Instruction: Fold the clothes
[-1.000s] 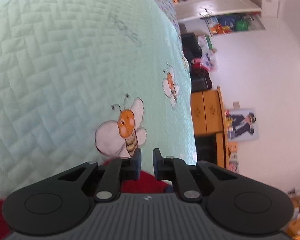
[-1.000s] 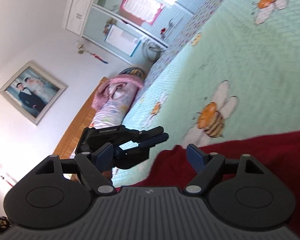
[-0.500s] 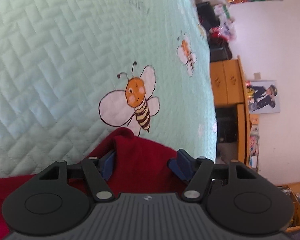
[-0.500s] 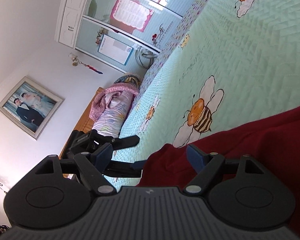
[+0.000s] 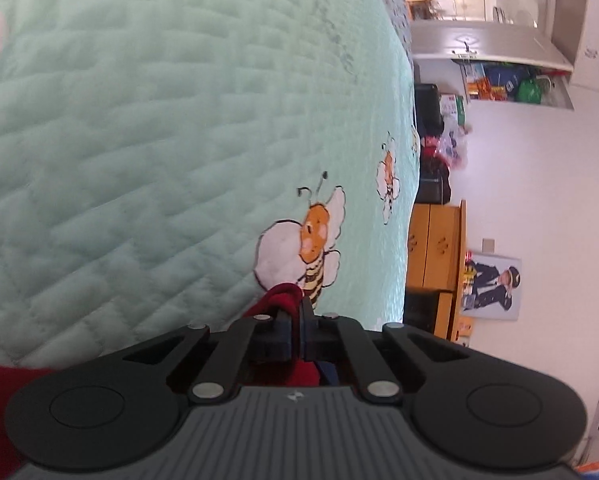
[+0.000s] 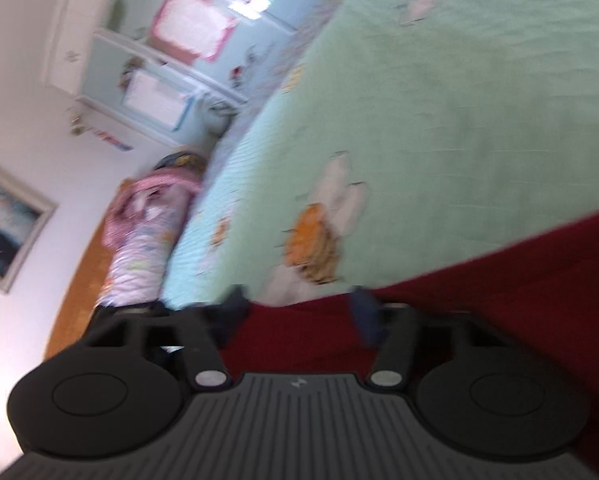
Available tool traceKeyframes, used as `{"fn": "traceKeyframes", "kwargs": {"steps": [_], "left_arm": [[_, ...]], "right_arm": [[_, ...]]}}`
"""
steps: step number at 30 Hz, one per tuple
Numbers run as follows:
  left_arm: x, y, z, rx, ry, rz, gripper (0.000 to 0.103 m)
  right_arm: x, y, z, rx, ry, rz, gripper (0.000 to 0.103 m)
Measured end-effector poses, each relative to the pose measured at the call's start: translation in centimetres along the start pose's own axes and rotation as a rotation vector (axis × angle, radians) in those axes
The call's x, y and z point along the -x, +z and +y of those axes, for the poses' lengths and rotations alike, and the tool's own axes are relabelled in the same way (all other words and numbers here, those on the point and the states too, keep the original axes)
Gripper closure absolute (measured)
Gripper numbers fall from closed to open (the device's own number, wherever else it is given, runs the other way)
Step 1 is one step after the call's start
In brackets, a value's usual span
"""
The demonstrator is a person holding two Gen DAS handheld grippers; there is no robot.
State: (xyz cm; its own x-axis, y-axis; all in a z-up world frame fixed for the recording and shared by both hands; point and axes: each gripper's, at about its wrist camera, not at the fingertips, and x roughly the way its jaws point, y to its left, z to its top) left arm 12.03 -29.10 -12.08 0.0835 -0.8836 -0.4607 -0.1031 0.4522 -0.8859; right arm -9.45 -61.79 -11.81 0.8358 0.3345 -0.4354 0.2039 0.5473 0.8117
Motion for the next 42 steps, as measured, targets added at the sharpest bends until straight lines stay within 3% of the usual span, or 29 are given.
{"fn": "traceKeyframes", "kwargs": {"steps": [2,10,13,15,16,17,18,19,20,21,25,29,30,32,35,36,38,40,41,42], "left_arm": [[0.0,-0.1,0.2,0.004,0.002,-0.002,0.102],[-0.6,1.9,-0.6,-0.067,0.058,0.038,0.102],[-1.0,2.3,0.0,-0.085,0.054,0.062,0.102],[-1.2,2.3,0.5,-0.084,0.045,0.070,0.102],[-1.3,2.2,0.8,-0.081,0.040,0.073,0.102],[-1.3,2.2,1.0,-0.079,0.035,0.077,0.102],[-1.4,2.2,1.3,-0.076,0.030,0.079,0.102],[-1.4,2.1,1.3,-0.074,0.025,0.081,0.101],[-1.5,2.2,1.3,-0.073,0.020,0.082,0.101],[-1.5,2.2,1.4,-0.070,0.016,0.085,0.100],[-1.5,2.4,1.7,-0.045,0.001,0.109,0.100],[-1.3,2.5,1.7,-0.043,-0.004,0.119,0.099],[-1.2,2.4,1.5,-0.042,0.000,0.114,0.099],[-0.8,2.3,1.2,-0.023,0.007,0.098,0.100],[0.7,2.4,1.1,0.010,0.020,0.046,0.090],[1.6,2.5,1.1,0.014,0.029,0.002,0.078],[4.0,2.5,0.8,0.019,0.031,-0.104,0.067],[6.2,1.7,0.0,0.002,0.017,-0.184,0.058],[6.8,0.8,-0.8,-0.025,0.002,-0.188,0.057],[7.4,-0.1,-1.6,-0.052,-0.012,-0.193,0.052]], "right_arm": [[-0.1,-0.3,0.0,0.058,-0.066,0.003,0.103],[-1.0,-0.4,2.0,0.340,-0.176,-0.011,0.103],[0.0,0.1,1.4,0.287,-0.117,-0.032,0.103],[0.9,0.2,1.7,0.254,-0.054,-0.046,0.080],[1.2,0.1,2.1,0.238,0.017,-0.036,0.073],[1.0,0.0,2.4,0.213,0.102,-0.004,0.062],[0.2,-0.3,2.4,0.212,0.118,0.042,0.057],[-0.6,-0.6,2.4,0.218,0.117,0.090,0.058],[-1.1,-0.8,1.8,0.239,0.060,0.094,0.099],[-1.5,-0.9,1.2,0.264,-0.009,0.088,0.103],[-0.6,-0.5,2.7,0.270,-0.060,0.070,0.103],[-0.7,-0.5,3.1,0.268,-0.082,0.077,0.072],[-1.0,-0.6,2.8,0.267,-0.082,0.086,0.075],[-1.7,-0.7,2.2,0.265,-0.083,0.103,0.103],[-0.5,-0.2,2.2,0.238,-0.121,0.082,0.103],[-0.1,-0.3,2.6,0.244,-0.137,0.073,0.103],[0.8,-0.5,3.1,0.253,-0.162,0.056,0.096],[2.4,-0.9,3.7,0.259,-0.145,0.033,0.075],[3.3,-1.3,4.1,0.257,-0.129,0.018,0.060],[4.2,-1.7,4.4,0.255,-0.111,0.003,0.052]]}}
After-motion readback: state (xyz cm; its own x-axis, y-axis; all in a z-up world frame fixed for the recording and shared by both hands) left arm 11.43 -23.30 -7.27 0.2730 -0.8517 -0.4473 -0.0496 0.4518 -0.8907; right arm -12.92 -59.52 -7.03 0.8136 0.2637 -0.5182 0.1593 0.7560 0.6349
